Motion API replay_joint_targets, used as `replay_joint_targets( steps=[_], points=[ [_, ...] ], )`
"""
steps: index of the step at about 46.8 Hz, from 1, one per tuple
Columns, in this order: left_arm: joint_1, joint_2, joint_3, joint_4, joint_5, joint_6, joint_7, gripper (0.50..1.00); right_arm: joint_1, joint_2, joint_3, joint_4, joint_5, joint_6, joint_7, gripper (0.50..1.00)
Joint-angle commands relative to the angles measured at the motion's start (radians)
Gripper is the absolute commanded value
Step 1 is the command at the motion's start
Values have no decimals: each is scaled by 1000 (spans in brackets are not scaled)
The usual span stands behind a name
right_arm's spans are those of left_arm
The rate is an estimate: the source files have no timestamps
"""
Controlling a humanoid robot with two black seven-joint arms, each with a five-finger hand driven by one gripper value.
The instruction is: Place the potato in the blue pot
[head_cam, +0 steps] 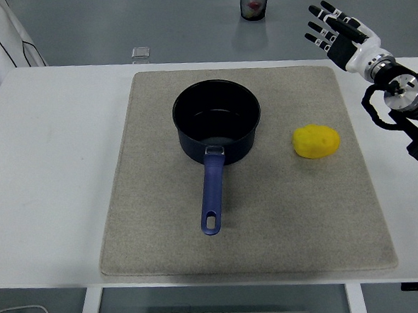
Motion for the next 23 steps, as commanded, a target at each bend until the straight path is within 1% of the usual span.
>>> replay_joint_targets(
  steps=[1, 23],
  points=[
    [0, 0, 3, 4, 0, 0, 0, 996, 1, 0, 0, 0, 0, 0, 0, 932],
    [-14, 0, 0, 4, 0, 0, 0, 996, 4, -9, -2, 2, -5, 9, 0, 932]
  ],
)
